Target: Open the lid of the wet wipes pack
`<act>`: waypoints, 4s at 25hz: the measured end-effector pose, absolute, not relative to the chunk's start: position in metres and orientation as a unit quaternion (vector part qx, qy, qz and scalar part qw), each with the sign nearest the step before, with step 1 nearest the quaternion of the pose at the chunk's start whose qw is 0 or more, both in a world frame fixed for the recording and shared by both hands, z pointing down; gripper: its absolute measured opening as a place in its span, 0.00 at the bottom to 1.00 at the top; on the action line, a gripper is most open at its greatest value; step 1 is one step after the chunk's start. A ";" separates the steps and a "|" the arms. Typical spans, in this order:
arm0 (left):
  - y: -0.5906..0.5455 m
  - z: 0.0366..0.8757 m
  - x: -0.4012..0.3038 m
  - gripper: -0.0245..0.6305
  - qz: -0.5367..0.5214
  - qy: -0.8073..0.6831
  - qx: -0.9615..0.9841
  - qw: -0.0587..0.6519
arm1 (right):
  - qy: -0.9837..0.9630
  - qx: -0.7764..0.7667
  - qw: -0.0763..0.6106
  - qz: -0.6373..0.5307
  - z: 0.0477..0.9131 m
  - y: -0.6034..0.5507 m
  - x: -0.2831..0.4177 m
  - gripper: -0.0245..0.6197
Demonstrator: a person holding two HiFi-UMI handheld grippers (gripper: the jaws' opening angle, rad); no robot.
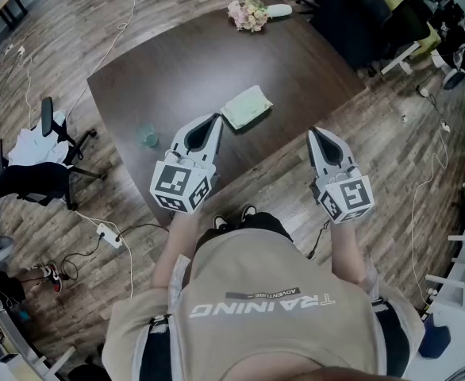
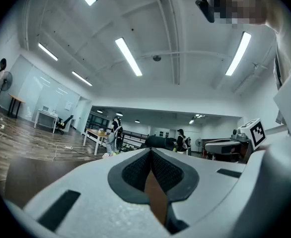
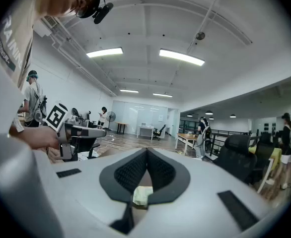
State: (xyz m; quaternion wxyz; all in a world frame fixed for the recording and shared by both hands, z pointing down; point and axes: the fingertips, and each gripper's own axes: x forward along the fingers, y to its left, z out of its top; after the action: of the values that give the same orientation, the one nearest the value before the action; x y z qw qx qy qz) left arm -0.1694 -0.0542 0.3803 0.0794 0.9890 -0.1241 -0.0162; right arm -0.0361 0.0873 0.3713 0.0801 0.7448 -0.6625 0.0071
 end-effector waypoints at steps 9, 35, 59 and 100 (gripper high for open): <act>-0.063 0.380 -0.168 0.05 -0.010 -0.138 0.987 0.077 | -0.684 0.725 0.081 0.011 0.378 0.069 -0.034 0.06; -0.098 0.399 -0.116 0.05 0.031 -0.141 0.988 0.063 | -0.733 0.674 0.088 0.029 0.409 -0.020 0.005 0.06; -0.188 0.417 0.069 0.05 0.104 -0.316 0.941 0.063 | -0.872 0.472 0.087 0.094 0.464 -0.154 0.189 0.06; -0.151 0.468 0.004 0.05 0.146 -0.331 0.929 0.075 | -0.880 0.438 0.178 0.034 0.451 -0.131 0.121 0.06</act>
State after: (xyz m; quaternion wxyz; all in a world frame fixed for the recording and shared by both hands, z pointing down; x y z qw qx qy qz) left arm 0.0040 -0.1514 0.4678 0.0749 0.9291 -0.3314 0.1461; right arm 0.1207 -0.1312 0.4507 0.1785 0.4381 -0.8804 0.0339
